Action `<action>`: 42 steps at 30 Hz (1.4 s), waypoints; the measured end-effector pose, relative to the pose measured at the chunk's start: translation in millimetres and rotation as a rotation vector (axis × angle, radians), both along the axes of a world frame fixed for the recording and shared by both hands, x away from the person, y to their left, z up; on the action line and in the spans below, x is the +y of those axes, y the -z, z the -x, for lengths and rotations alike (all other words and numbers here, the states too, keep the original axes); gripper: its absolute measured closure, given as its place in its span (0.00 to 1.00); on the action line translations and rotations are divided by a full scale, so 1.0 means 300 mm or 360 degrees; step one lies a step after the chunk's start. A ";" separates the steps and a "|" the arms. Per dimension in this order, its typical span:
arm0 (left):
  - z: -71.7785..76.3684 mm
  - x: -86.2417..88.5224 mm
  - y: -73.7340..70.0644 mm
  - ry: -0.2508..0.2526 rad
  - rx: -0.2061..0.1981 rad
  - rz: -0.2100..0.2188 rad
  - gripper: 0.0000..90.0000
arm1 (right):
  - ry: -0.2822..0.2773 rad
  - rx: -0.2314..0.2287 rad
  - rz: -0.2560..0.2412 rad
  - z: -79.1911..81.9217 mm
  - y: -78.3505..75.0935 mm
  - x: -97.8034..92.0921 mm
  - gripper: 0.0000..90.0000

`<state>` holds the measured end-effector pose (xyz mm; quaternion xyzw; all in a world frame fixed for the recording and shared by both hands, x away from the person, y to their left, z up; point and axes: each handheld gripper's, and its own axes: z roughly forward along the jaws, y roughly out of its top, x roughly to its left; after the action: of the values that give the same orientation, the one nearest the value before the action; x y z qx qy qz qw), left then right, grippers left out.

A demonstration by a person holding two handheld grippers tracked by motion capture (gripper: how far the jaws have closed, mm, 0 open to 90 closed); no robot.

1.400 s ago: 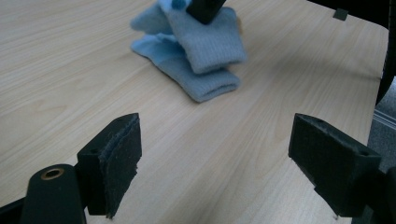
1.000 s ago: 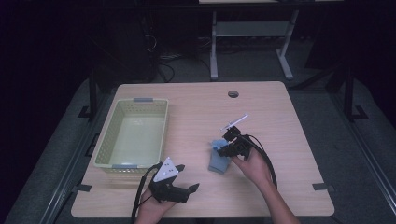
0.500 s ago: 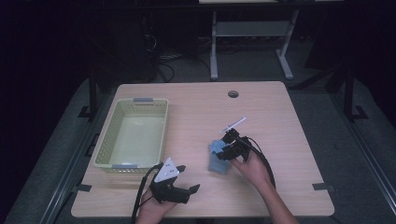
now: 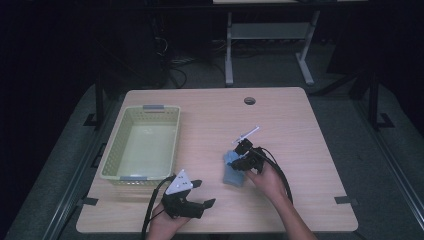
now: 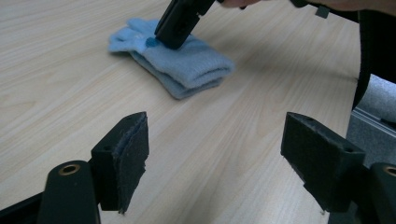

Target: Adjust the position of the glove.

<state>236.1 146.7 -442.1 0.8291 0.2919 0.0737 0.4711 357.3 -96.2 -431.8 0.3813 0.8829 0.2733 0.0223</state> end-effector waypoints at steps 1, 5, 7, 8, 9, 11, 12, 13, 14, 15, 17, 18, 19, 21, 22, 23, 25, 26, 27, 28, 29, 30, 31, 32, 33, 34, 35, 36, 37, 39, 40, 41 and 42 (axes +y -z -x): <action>-0.001 0.001 0.000 0.0002 0.0002 -0.0002 0.26 | 0.0002 0.0008 0.0005 -0.003 0.010 0.000 0.91; -0.006 0.002 0.001 0.0006 0.0023 0.0017 0.30 | 0.0040 0.0001 -0.0038 -0.007 0.017 -0.010 0.78; -0.009 0.000 0.002 0.0005 0.0033 0.0025 0.32 | 0.0072 -0.0009 -0.0080 -0.002 0.001 -0.024 0.71; -0.009 0.000 0.002 0.0005 0.0033 0.0025 0.32 | 0.0091 -0.0009 -0.0106 0.002 -0.006 -0.033 0.69; -0.011 -0.003 0.003 0.0002 0.0051 0.0036 0.32 | 0.0091 -0.0009 -0.0106 0.002 -0.006 -0.033 0.69; -0.019 -0.007 0.004 0.0020 0.0114 0.0078 0.35 | 0.0123 -0.0014 -0.0152 0.011 -0.018 -0.054 0.63; -0.022 -0.013 0.003 0.0011 0.0126 0.0097 0.36 | 0.0139 -0.0035 -0.0175 0.018 -0.023 -0.068 0.60; -0.027 -0.017 0.000 0.0009 0.0129 0.0088 0.37 | 0.0174 -0.0024 -0.0239 0.037 -0.026 -0.097 0.57; -0.032 -0.021 -0.003 0.0001 0.0139 0.0097 0.37 | 0.0174 -0.0024 -0.0239 0.037 -0.026 -0.097 0.57; -0.040 -0.024 -0.005 -0.0003 0.0147 0.0111 0.38 | 0.0188 -0.0008 -0.0265 0.046 -0.024 -0.113 0.55; -0.057 -0.031 -0.010 -0.0015 0.0174 0.0122 0.39 | 0.0236 0.0016 -0.0303 0.066 -0.015 -0.141 0.52; -0.066 -0.036 -0.012 -0.0025 0.0187 0.0131 0.39 | 0.0267 0.0019 -0.0366 0.083 -0.002 -0.170 0.52; -0.077 -0.041 -0.011 -0.0031 0.0201 0.0141 0.39 | 0.0267 0.0019 -0.0366 0.083 -0.002 -0.170 0.52; -0.098 -0.054 -0.010 -0.0047 0.0221 0.0160 0.40 | 0.0311 0.0040 -0.0432 0.101 0.009 -0.197 0.51; -0.107 -0.062 -0.008 -0.0056 0.0220 0.0165 0.40 | 0.0350 0.0057 -0.0494 0.115 0.021 -0.218 0.48; -0.118 -0.070 -0.006 -0.0065 0.0236 0.0168 0.40 | 0.0350 0.0057 -0.0494 0.115 0.021 -0.218 0.48; -0.141 -0.086 -0.001 -0.0080 0.0276 0.0184 0.40 | 0.0390 0.0054 -0.0532 0.130 0.030 -0.235 0.48; -0.154 -0.096 0.001 -0.0096 0.0299 0.0191 0.40 | 0.0407 0.0074 -0.0554 0.136 0.033 -0.242 0.47; -0.163 -0.101 0.003 -0.0108 0.0314 0.0189 0.41 | 0.0419 0.0087 -0.0570 0.141 0.039 -0.247 0.47; -0.175 -0.107 0.006 -0.0123 0.0337 0.0196 0.41 | 0.0428 0.0089 -0.0584 0.143 0.044 -0.249 0.47; -0.187 -0.114 0.008 -0.0155 0.0367 0.0217 0.41 | 0.0442 0.0101 -0.0609 0.146 0.050 -0.249 0.47; -0.200 -0.117 0.011 -0.0174 0.0401 0.0227 0.41 | 0.0447 0.0119 -0.0629 0.147 0.057 -0.250 0.47; -0.213 -0.118 0.015 -0.0197 0.0430 0.0246 0.41 | 0.0458 0.0135 -0.0655 0.148 0.064 -0.250 0.48; -0.224 -0.119 0.018 -0.0218 0.0453 0.0262 0.43 | 0.0479 0.0186 -0.0696 0.144 0.076 -0.249 0.49; -0.235 -0.120 0.021 -0.0234 0.0477 0.0275 0.43 | 0.0479 0.0186 -0.0696 0.144 0.076 -0.249 0.49; -0.246 -0.121 0.024 -0.0251 0.0497 0.0278 0.44 | 0.0485 0.0194 -0.0719 0.142 0.081 -0.249 0.50; -0.256 -0.122 0.026 -0.0259 0.0523 0.0282 0.44 | 0.0492 0.0199 -0.0746 0.140 0.087 -0.248 0.50; -0.267 -0.124 0.029 -0.0260 0.0563 0.0310 0.44 | 0.0489 0.0200 -0.0756 0.138 0.092 -0.245 0.50; -0.276 -0.125 0.031 -0.0260 0.0599 0.0314 0.44 | 0.0486 0.0199 -0.0740 0.137 0.095 -0.241 0.51; -0.290 -0.131 0.033 -0.0271 0.0626 0.0315 0.43 | 0.0480 0.0200 -0.0700 0.134 0.104 -0.234 0.51; -0.294 -0.133 0.033 -0.0277 0.0635 0.0315 0.43 | 0.0479 0.0199 -0.0680 0.131 0.110 -0.232 0.51; -0.298 -0.135 0.035 -0.0281 0.0647 0.0321 0.43 | 0.0487 0.0205 -0.0670 0.129 0.116 -0.232 0.52; -0.302 -0.139 0.038 -0.0293 0.0665 0.0325 0.44 | 0.0494 0.0226 -0.0679 0.129 0.120 -0.233 0.52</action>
<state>326.7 105.2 -453.5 0.7443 0.4631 -0.0865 0.4733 318.6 -166.1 -468.0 0.5264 0.7357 0.4189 -0.0787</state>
